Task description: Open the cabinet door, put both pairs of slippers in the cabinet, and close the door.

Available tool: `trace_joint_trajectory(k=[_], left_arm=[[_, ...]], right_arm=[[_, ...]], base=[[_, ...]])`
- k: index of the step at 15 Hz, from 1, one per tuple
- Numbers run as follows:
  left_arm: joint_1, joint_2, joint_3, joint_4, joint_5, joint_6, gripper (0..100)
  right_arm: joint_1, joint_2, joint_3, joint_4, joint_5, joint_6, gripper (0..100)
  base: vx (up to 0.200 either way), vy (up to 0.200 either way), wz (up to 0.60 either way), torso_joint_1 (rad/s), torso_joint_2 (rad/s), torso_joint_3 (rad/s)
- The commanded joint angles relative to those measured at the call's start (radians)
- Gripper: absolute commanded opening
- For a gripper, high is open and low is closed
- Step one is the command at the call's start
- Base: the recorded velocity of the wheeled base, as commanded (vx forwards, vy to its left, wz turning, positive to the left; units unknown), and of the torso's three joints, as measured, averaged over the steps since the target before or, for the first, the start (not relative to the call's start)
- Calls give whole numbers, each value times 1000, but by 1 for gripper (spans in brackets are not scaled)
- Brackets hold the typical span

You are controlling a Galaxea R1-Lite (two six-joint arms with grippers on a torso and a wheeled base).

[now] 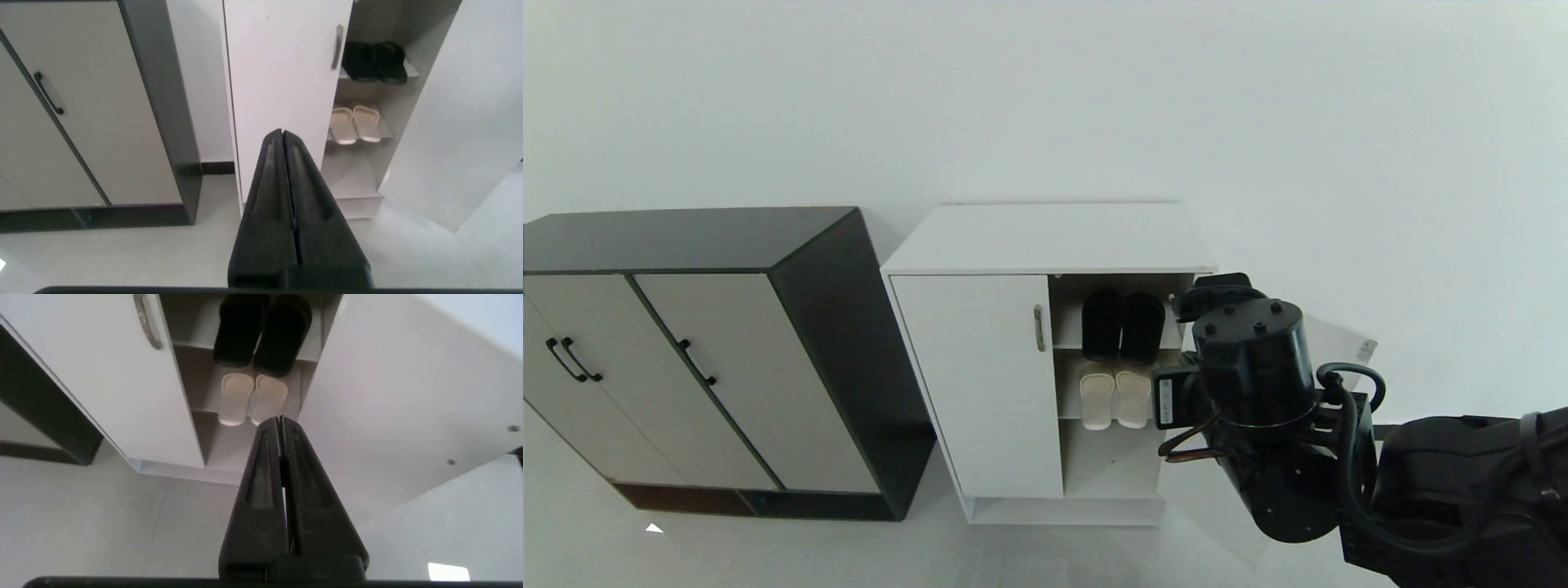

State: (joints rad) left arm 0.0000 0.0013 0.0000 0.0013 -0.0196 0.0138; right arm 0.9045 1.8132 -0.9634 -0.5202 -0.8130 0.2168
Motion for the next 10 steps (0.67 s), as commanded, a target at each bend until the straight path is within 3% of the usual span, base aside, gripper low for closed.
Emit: trace_joint_trajectory(k=[1,7,10], left_arm=[[0,0,0,-1,-2,0,0],[0,0,0,-1,-2,0,0],[0,0,0,0,0,0,0]], right_arm=[[-9,2,6,-3,0,-10,0],[-9,2,15,-3,0,-11,0],[-9,2,20,-3,2,-11,0]], base=[[0,0,0,256,-583,-334],[0,0,0,239,-535,-297],[0,0,0,82,-175,-100]])
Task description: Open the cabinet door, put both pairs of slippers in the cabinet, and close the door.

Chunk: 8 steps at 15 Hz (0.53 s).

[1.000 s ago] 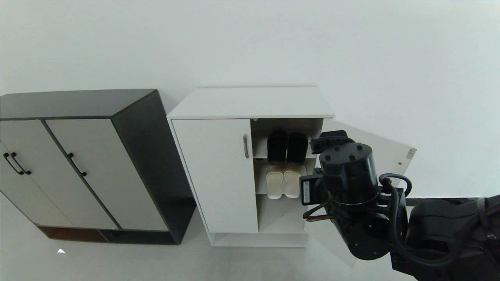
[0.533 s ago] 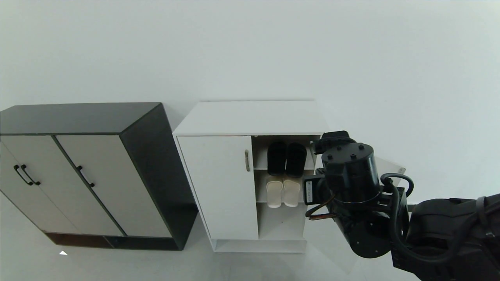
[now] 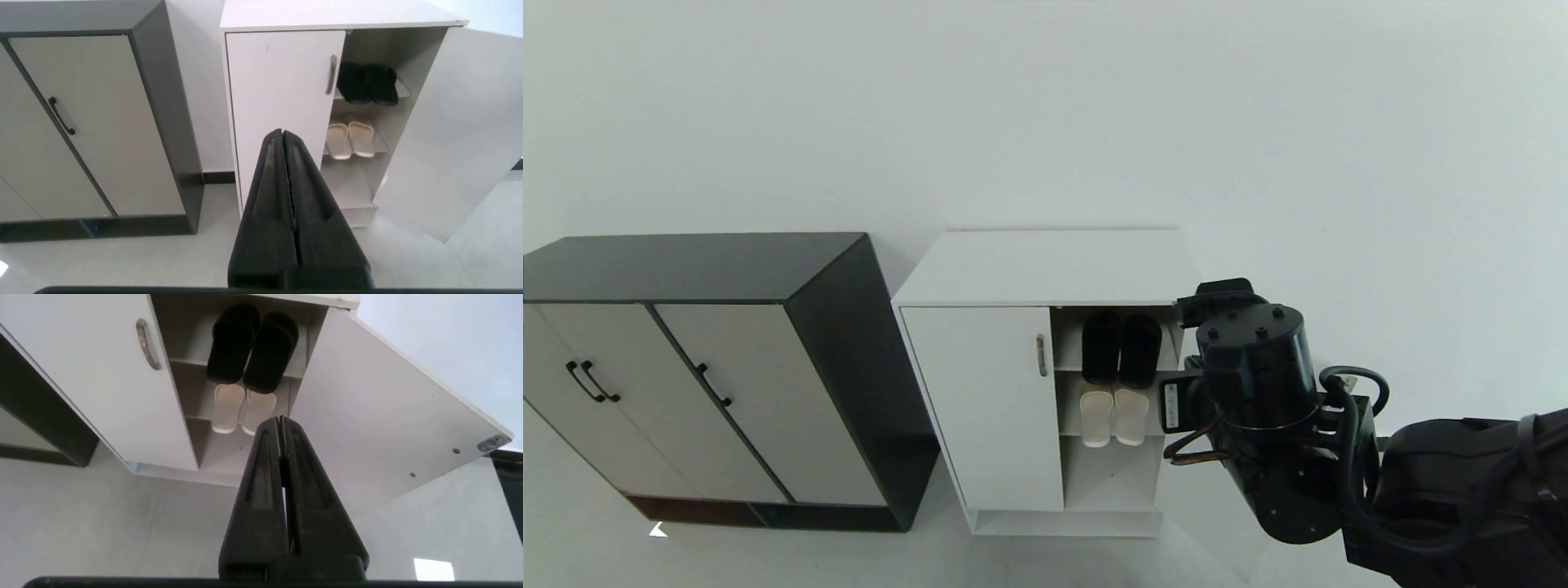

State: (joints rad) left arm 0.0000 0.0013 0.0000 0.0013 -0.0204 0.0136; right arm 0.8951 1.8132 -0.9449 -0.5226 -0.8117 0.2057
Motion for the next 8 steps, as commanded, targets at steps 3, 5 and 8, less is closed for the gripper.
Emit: trace_joint_trajectory(k=[3,5,8], left_arm=[[0,0,0,0,-1,0,0],[0,0,0,0,0,0,0],[0,0,0,-1,0,0,0]], right_arm=[[1,2,3,-1,22,1,0],[1,2,3,-1,25,0,0],[1,0,3,-33,26,-5,0]], base=[[0,0,-600,12,-9,-7],[0,0,-600,5,0,5],[0,0,-200,1,-2,1]])
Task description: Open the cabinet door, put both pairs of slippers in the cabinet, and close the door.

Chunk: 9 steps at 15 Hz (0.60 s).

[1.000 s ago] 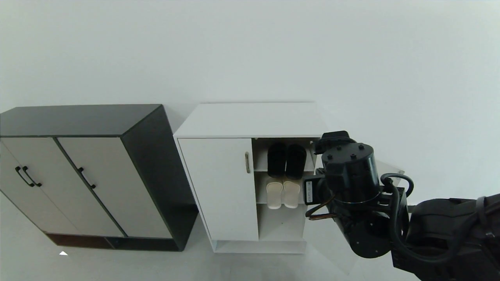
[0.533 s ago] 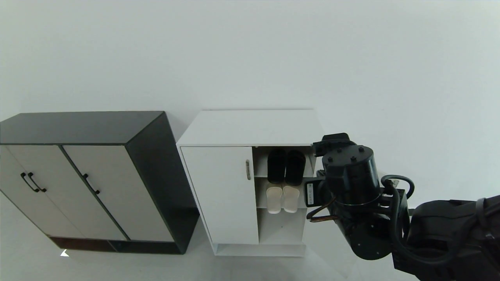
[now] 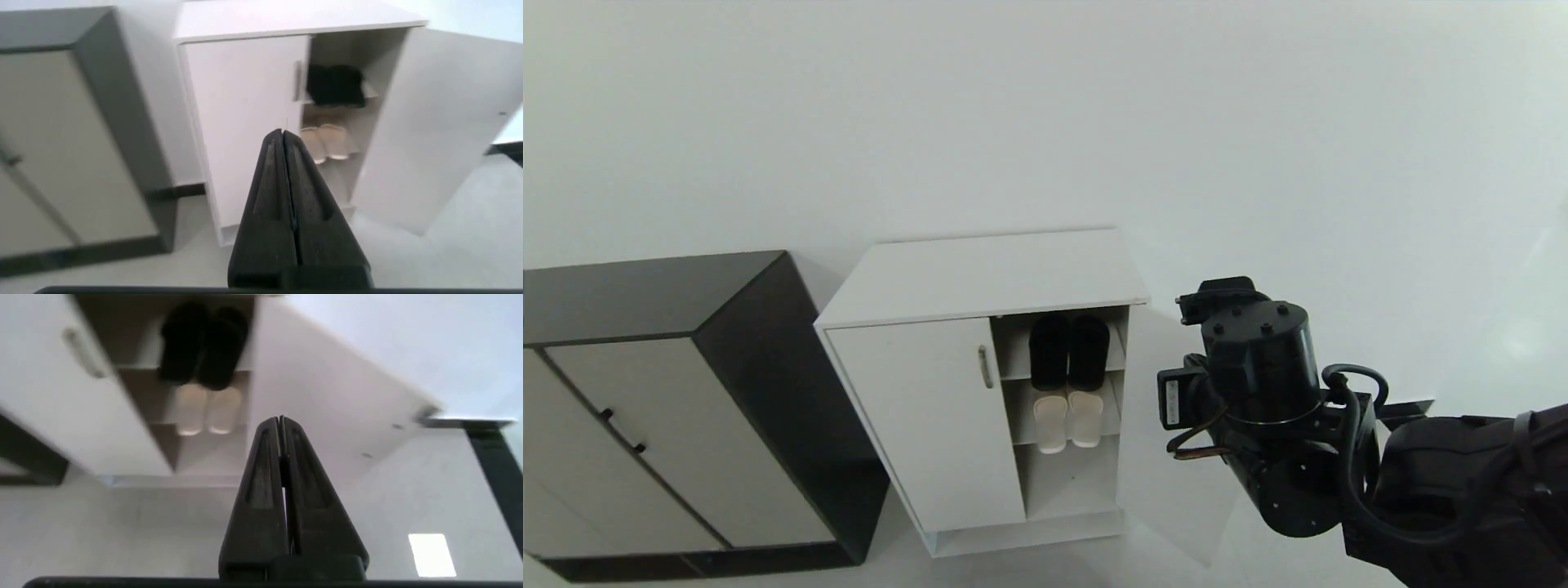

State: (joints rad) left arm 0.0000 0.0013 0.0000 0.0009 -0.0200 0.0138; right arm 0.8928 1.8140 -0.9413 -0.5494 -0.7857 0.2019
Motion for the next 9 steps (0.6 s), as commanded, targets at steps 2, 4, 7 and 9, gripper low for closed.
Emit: trace_joint_trajectory(k=[2,4,7,9], left_arm=[[0,0,0,1,0,0,0],[0,0,0,-1,0,0,0],[0,0,0,1,0,0,0],[0,0,0,-1,0,-2,0]], right_arm=[[-9,-1,12,-14,0,-18,0],[-9,2,13,-14,0,-22,0],[-9,8,16,-12,-1,-22,0],[-17,19,13,-18,-1,-22,0]], base=[[0,0,0,0,0,0],[0,0,0,0,0,0],[0,0,0,0,0,0],[-200,0,0,5,5,0]])
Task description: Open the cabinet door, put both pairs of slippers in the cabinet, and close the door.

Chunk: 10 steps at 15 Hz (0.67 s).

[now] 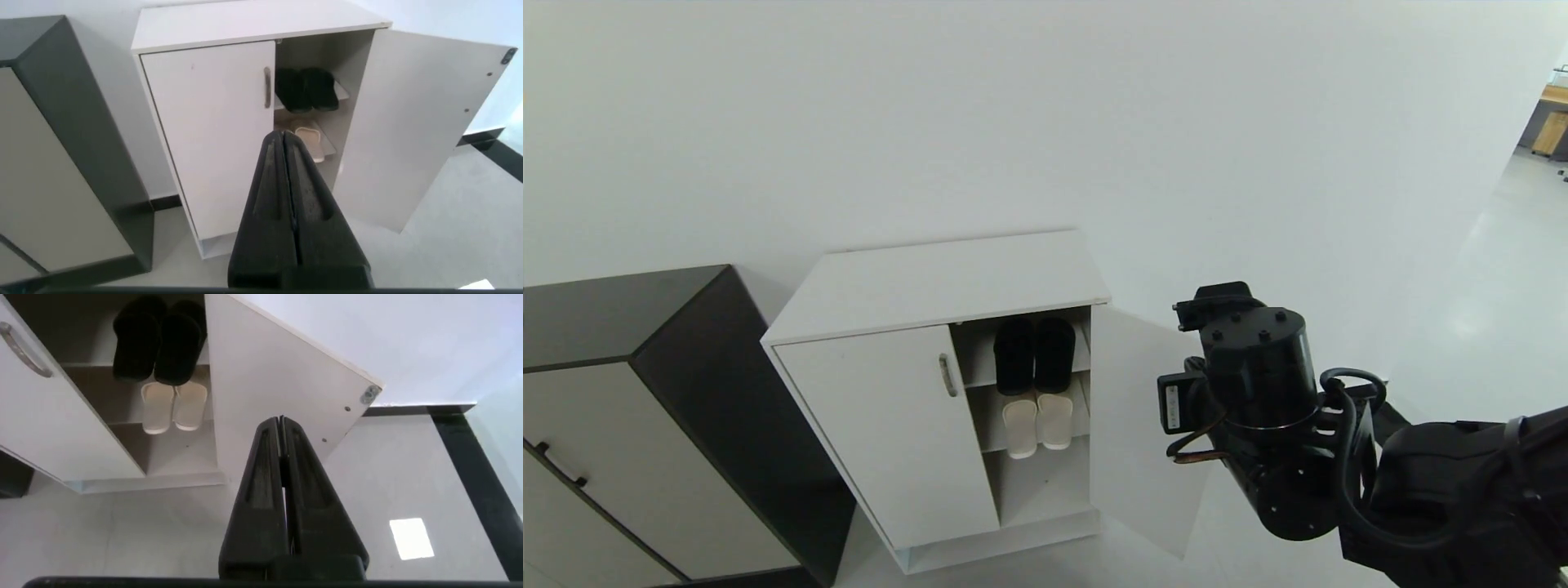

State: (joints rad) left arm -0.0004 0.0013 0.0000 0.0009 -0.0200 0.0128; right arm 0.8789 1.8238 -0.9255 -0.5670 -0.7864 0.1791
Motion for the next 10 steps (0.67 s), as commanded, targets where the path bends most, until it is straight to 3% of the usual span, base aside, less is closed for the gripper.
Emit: trace_joint_trajectory(k=[1,2,3,10], left_arm=[[0,0,0,-1,0,1,0],[0,0,0,-1,0,1,0],[0,0,0,-1,0,1,0],[0,0,0,-1,0,1,0]], right_arm=[[-6,12,-3,-10,3,0,0],[-8,17,-4,-14,15,2,0],[-34,22,-22,-16,96,2,0],[-359,241,-343,6,222,0,0]], base=[[-200,0,0,7,-2,7],[0,0,0,0,0,0],[0,0,0,0,0,0],[0,0,0,0,0,0]])
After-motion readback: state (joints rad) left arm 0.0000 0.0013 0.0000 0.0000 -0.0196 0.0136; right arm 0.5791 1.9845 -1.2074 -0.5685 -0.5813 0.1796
